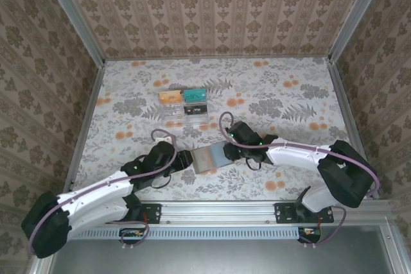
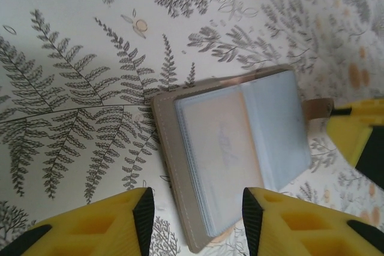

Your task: Take the credit cards out of the card holder

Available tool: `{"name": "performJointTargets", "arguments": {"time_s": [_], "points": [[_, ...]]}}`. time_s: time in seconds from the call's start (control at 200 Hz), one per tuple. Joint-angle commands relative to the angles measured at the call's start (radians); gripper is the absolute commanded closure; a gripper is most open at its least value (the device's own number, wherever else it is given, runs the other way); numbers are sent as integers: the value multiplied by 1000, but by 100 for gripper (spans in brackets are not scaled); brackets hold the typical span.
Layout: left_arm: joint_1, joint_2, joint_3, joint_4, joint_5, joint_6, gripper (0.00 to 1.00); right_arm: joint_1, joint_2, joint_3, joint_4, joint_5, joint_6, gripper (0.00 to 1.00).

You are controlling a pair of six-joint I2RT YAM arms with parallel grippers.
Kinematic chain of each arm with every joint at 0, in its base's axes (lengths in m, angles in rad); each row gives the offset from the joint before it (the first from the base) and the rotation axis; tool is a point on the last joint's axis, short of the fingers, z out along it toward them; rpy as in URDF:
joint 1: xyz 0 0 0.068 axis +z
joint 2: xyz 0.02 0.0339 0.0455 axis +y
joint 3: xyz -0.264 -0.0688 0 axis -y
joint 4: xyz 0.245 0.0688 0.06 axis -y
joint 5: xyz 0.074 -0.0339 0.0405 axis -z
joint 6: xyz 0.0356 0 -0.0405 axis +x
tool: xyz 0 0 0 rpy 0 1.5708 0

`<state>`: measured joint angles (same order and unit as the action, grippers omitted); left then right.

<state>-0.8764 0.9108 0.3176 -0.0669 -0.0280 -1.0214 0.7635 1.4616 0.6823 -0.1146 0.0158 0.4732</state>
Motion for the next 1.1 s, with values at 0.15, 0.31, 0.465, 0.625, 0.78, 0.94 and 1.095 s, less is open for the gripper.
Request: {"name": "performJointTargets", "arguments": {"time_s": [0.15,0.31,0.465,0.625,0.78,0.94,1.095], "points": [[-7,191,78,158,51,5,58,-3,63,-42,119,-13,96,76],[-4,259,98,177,72,15,57,9,88,-51,115,-8,107,77],[0,273,102,172,76,22,57,37,87,-66,115,-10,157,79],[8,272,97,146,76,20,60,89,56,-81,114,18,212,80],[11,271,87,129,73,22,61,131,30,-87,92,53,244,80],[16,287,84,104,55,19,62,133,35,-91,91,63,250,80],[26,293,68,108,52,8,64,137,47,-90,101,60,255,79]]}}
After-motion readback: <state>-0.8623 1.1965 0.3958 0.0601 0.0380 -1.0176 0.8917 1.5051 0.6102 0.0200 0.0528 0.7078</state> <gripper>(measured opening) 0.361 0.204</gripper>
